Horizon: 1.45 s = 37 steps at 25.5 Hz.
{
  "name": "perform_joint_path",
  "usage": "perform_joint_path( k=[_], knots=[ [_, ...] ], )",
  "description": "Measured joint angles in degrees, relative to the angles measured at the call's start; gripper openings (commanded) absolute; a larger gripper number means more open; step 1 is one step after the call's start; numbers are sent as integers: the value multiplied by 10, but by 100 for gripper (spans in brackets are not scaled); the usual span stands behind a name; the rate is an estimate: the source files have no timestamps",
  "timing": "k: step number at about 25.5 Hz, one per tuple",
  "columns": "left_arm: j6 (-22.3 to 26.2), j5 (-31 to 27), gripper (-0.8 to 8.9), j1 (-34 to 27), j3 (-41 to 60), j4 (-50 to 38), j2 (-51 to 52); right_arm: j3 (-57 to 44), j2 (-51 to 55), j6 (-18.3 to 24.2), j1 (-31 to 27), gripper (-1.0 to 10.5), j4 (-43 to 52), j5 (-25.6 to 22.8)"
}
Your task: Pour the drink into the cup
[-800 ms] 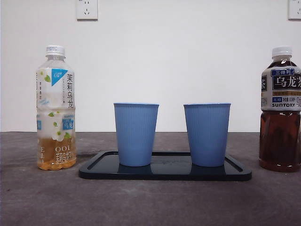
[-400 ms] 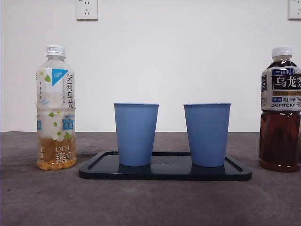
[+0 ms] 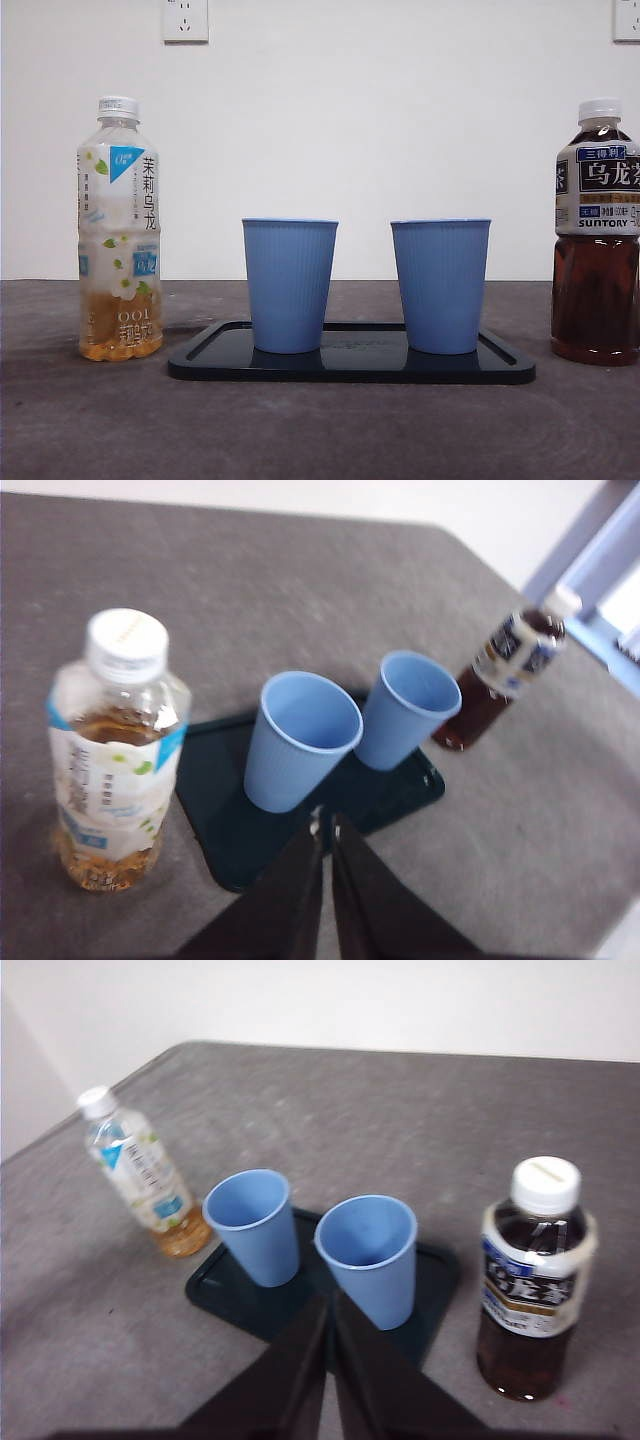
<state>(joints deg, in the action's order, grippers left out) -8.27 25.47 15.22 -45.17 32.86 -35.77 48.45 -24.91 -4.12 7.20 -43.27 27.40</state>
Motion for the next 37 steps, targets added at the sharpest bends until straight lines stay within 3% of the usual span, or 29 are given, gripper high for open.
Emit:
perform_joint_path(
  k=[11, 13, 17, 20, 32, 37],
  knots=[
    [20, 0, 46, 7, 0, -10, 1, 0, 0, 9, 6, 39, -7, -2],
    [20, 0, 122, 7, 0, -10, 1, 0, 0, 9, 6, 154, -7, -4],
    [20, 0, 374, 7, 0, -11, 1, 0, 0, 9, 6, 462, -7, -4],
    [21, 0, 502, 7, 0, -17, 1, 0, 0, 9, 6, 545, -7, -4],
    [24, 0, 500, 7, 0, -18, 1, 0, 0, 0, 6, 546, -8, -7],
    [24, 0, 500, 7, 0, -18, 1, -10, 0, -40, 6, 546, -5, -65]
  ],
)
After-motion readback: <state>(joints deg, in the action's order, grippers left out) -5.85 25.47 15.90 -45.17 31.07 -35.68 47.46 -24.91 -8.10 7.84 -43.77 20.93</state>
